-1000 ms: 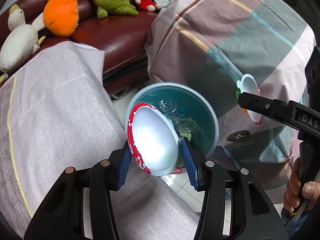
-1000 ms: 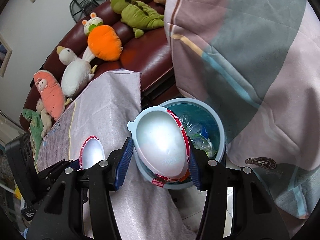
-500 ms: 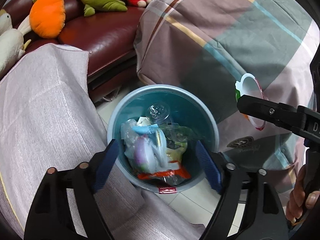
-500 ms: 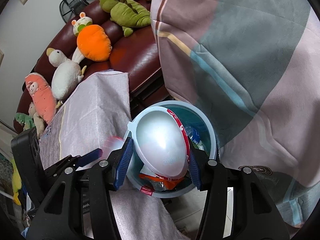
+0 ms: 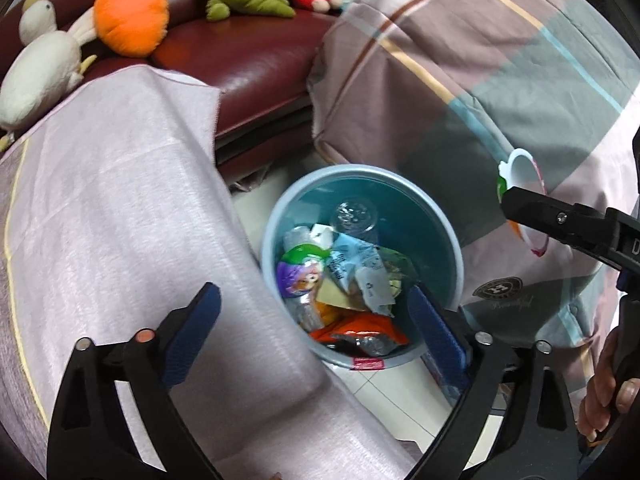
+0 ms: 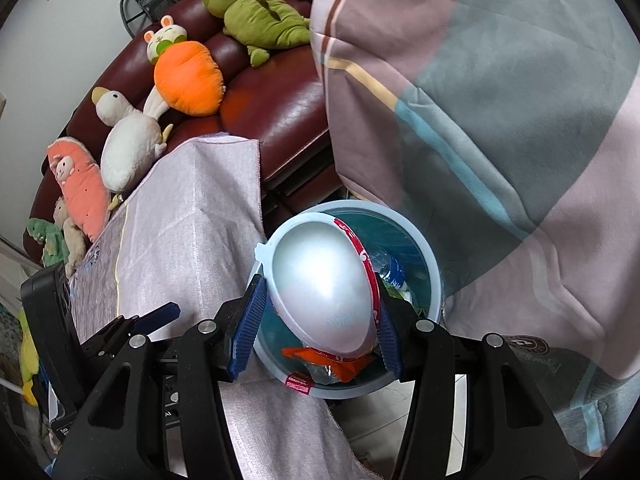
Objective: Collect trash
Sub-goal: 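Carry both capsule halves over the bin and open both tools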
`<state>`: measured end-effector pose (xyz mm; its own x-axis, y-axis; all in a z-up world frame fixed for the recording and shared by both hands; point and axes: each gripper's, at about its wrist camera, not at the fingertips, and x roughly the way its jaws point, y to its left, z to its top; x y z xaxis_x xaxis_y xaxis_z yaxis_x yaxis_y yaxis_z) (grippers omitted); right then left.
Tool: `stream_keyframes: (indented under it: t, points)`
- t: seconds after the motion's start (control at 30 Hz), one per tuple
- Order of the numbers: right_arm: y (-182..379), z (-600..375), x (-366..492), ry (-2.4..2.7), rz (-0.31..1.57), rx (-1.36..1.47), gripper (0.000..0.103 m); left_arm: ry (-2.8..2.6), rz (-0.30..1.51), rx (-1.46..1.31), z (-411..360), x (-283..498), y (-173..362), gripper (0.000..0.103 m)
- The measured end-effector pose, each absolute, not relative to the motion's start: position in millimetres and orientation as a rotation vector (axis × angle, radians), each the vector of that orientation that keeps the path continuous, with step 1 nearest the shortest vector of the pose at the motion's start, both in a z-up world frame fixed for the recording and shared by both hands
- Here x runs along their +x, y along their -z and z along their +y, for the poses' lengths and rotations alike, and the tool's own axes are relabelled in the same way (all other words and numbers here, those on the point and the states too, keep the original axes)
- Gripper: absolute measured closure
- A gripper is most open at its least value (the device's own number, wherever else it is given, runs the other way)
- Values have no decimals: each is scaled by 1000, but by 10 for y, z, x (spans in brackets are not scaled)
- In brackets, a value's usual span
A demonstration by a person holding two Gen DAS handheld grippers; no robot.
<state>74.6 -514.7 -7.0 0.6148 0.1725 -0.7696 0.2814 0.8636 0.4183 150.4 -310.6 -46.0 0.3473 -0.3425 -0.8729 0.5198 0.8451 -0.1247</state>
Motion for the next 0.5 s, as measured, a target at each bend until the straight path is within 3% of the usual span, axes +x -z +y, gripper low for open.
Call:
stream_keyframes:
  t: [0.5]
  points:
    - [-101,-4740,855,46,941,465,52,505,1060,136,-2593,1462,290,4]
